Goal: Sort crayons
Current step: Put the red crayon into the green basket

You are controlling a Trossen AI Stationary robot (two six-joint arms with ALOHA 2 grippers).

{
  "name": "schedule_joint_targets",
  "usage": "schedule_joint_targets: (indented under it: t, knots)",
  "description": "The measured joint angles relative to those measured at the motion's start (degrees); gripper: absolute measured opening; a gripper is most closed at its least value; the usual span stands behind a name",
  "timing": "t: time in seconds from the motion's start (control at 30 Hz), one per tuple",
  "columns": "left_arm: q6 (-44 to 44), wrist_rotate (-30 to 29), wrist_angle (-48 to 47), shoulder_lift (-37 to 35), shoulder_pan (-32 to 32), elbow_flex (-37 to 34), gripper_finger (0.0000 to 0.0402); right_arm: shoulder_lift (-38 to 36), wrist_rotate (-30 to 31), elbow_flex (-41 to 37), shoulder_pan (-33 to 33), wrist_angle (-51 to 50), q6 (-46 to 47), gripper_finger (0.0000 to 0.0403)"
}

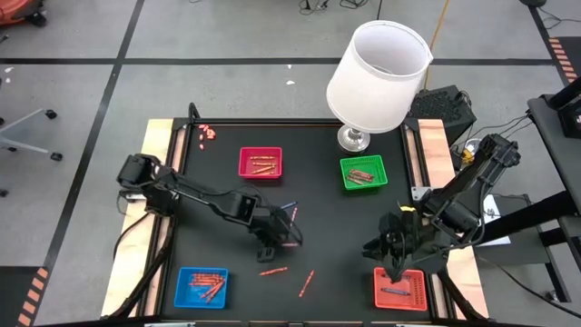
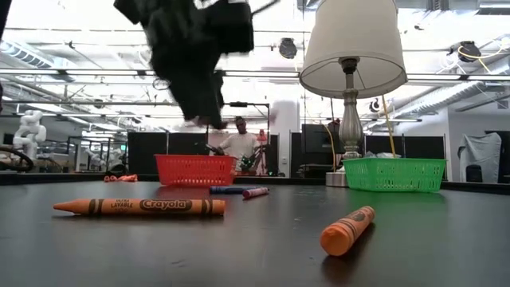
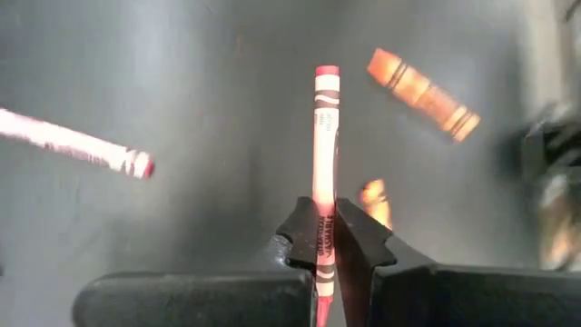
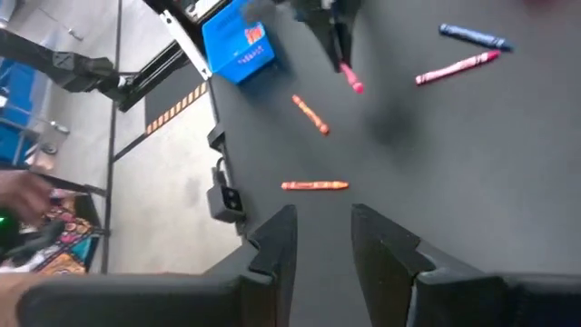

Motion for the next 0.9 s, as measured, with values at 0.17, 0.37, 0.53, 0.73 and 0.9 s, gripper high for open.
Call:
schedule_joint_targets:
  t: [0.17,0.37,0.53,0.73,0.9]
  knots:
    - [-8.3,-0.1,5.5,-3.9,-0.4,0.1,0.0015,0.0,0.4,0.0,-1.3,0.2,-2.5,0.0090]
    - [-17.5,-0.5,20.0,-9.3,-0.4,0.2,0.0015,0.0,2.1,0.0,-2.5,-0.3,-7.0,0.0090]
    - [-20.4,-5.4,25.6,-13.5,-0.7,0.1,0.0015,0.0,3.3,0.0,-4.1,0.7,-11.7,0.0090]
    - [-20.0,-11.7,26.3,-17.3,-0.8,0.2,0.0015,0.0,3.2,0.0,-6.6,2.4,-13.3,0.0090]
    - [-15.9,-13.4,26.8,-19.2,-0.5,0.2,0.0015,0.0,3.1,0.0,-8.0,6.7,-13.3,0.0090]
